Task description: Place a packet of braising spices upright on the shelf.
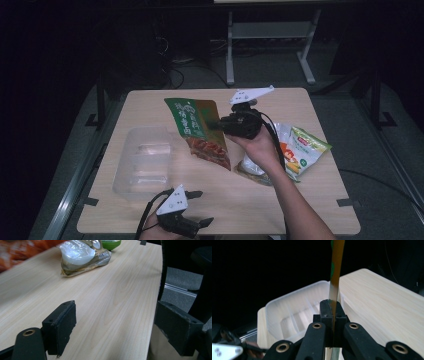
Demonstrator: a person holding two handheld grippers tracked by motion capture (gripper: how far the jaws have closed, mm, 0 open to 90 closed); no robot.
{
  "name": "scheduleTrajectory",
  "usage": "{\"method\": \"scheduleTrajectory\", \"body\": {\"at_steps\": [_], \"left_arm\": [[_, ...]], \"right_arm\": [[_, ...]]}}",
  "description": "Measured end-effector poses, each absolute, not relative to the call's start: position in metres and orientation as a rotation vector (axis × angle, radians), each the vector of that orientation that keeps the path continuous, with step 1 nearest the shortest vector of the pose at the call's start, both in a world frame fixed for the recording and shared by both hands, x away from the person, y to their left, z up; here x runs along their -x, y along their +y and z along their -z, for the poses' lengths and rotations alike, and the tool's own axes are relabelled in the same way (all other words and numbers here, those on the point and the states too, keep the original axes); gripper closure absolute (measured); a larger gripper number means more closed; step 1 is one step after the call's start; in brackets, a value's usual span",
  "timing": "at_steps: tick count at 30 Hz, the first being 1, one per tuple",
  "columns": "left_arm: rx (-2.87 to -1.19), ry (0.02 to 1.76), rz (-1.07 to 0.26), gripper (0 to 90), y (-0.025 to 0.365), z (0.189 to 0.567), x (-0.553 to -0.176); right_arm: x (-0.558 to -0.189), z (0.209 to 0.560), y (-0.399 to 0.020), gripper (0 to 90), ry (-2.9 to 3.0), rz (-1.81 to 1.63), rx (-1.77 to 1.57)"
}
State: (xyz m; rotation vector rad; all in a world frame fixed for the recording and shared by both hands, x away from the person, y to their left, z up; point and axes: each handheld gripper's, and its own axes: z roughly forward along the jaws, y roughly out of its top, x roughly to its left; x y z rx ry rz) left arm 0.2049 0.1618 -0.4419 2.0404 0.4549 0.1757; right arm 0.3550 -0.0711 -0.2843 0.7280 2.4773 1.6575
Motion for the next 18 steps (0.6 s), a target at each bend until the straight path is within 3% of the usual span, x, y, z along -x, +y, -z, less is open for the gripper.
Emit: {"method": "scheduleTrajectory", "body": {"at_steps": [18], "left_arm": [[-2.027, 0.462, -0.162, 17.5, 0.163, 0.442, -0.202]], "right_arm": [[-0.384, 0.268, 0.001, 90.0, 2.472, -1.740, -0.651]]}}
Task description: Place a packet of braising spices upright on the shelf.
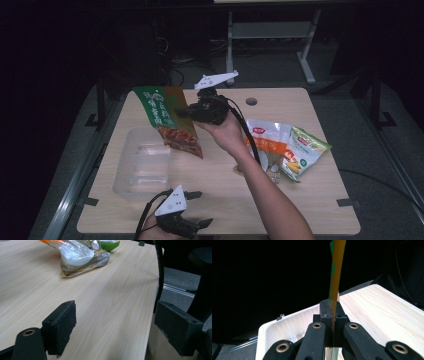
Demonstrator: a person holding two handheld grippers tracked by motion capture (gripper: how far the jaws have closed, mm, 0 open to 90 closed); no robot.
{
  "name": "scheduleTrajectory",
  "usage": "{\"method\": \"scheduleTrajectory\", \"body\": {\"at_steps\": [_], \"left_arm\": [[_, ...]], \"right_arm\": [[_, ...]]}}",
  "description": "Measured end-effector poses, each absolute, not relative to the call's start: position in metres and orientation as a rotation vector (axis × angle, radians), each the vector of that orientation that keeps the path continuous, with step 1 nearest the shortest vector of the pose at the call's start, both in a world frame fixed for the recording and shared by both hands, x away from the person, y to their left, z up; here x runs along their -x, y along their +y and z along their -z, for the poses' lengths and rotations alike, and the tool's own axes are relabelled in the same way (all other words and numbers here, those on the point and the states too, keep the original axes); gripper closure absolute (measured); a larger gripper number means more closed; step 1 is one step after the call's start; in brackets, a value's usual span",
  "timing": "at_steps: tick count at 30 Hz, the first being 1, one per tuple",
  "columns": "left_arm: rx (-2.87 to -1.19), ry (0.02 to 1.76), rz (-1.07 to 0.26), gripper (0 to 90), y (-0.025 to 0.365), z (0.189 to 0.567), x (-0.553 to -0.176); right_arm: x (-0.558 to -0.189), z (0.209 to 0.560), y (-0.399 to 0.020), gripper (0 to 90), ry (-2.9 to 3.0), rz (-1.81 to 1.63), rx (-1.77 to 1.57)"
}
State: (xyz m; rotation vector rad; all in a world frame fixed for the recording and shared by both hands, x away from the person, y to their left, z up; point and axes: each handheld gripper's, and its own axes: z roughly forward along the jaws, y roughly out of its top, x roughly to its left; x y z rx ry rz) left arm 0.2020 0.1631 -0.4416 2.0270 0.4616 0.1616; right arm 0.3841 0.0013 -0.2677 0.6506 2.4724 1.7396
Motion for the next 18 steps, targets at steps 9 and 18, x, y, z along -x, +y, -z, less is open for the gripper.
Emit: {"method": "scheduleTrajectory", "body": {"at_steps": [9, 18], "left_arm": [[-2.035, 0.453, -0.171, 17.5, 0.166, 0.441, -0.203], [-2.037, 0.441, -0.183, 17.5, 0.168, 0.440, -0.203]], "right_arm": [[-0.406, 0.274, 0.047, 90.0, 2.489, -1.732, -0.621], [-0.422, 0.288, 0.089, 90.0, 2.503, -1.762, -0.601]]}}
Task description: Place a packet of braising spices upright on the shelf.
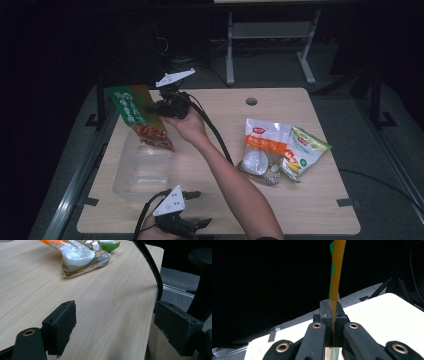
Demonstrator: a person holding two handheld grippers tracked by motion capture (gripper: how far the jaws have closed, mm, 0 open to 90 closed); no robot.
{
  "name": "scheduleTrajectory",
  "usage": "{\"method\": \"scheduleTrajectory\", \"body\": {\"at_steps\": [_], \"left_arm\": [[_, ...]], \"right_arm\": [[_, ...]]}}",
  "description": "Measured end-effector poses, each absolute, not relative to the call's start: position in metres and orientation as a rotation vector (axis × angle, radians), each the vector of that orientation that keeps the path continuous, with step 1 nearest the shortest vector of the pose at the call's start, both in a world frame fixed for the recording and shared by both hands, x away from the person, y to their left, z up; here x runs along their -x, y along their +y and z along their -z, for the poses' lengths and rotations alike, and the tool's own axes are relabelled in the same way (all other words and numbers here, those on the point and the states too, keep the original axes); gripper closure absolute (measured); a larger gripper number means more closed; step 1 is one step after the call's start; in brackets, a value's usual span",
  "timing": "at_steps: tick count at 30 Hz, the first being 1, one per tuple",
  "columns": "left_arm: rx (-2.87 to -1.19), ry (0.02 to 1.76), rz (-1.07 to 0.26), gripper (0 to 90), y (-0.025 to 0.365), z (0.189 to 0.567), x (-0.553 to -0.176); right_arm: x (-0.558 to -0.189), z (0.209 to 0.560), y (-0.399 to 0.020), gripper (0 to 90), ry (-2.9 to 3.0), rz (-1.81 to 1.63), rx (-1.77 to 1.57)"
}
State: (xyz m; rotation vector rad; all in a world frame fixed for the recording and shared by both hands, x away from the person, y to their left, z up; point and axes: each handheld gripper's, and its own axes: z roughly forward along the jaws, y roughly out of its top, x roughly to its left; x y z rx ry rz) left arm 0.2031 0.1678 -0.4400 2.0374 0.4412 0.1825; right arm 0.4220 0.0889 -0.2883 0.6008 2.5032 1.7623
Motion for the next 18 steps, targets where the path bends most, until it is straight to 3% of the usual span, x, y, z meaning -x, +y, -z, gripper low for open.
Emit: {"method": "scheduleTrajectory", "body": {"at_steps": [8, 18], "left_arm": [[-2.032, 0.455, -0.187, 17.5, 0.169, 0.440, -0.202], [-2.040, 0.448, -0.192, 17.5, 0.168, 0.440, -0.203]], "right_arm": [[-0.437, 0.318, 0.109, 90.0, 2.509, -1.798, -0.644], [-0.447, 0.345, 0.098, 89.8, 2.497, -1.794, -0.706]]}}
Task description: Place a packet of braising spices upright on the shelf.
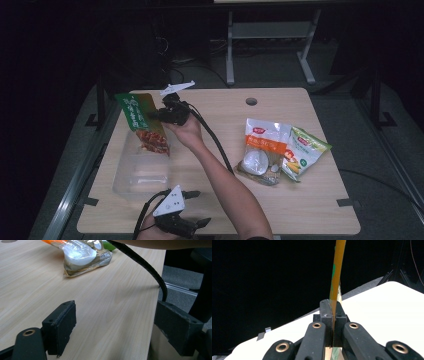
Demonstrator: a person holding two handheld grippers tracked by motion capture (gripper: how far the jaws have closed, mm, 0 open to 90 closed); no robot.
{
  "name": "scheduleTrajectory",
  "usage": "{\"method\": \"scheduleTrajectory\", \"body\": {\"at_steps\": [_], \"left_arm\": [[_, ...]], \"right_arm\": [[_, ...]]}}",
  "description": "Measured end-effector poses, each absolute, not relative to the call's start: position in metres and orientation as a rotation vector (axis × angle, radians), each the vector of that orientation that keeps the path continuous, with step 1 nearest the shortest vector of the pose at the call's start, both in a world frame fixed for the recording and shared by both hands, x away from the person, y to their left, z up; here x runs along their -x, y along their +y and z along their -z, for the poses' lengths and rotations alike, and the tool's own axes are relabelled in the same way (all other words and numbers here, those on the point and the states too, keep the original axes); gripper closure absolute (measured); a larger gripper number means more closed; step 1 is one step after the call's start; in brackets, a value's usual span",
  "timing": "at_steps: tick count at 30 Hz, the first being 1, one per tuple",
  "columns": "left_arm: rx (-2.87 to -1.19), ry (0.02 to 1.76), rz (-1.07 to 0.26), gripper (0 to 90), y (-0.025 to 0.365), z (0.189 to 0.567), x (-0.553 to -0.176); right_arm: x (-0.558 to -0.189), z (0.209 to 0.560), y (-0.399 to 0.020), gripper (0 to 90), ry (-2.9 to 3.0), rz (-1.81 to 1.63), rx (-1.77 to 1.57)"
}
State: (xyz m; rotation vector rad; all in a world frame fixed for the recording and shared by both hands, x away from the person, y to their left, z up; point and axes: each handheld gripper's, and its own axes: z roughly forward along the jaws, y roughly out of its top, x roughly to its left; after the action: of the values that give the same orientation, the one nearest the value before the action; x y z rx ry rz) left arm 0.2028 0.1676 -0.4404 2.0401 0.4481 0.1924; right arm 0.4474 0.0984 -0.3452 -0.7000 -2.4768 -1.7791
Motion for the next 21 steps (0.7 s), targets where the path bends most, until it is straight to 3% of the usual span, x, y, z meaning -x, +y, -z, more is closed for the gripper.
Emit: {"method": "scheduleTrajectory", "body": {"at_steps": [17, 18, 21], "left_arm": [[-2.043, 0.445, -0.198, 17.5, 0.167, 0.440, -0.204], [-2.043, 0.444, -0.198, 17.5, 0.167, 0.440, -0.204], [-2.048, 0.439, -0.202, 17.5, 0.167, 0.441, -0.204]], "right_arm": [[-0.451, 0.362, 0.078, 89.1, -2.493, 1.758, 0.753], [-0.451, 0.361, 0.078, 88.3, -2.492, 1.756, 0.755], [-0.452, 0.360, 0.076, 74.7, -2.491, 1.737, 0.782]]}}
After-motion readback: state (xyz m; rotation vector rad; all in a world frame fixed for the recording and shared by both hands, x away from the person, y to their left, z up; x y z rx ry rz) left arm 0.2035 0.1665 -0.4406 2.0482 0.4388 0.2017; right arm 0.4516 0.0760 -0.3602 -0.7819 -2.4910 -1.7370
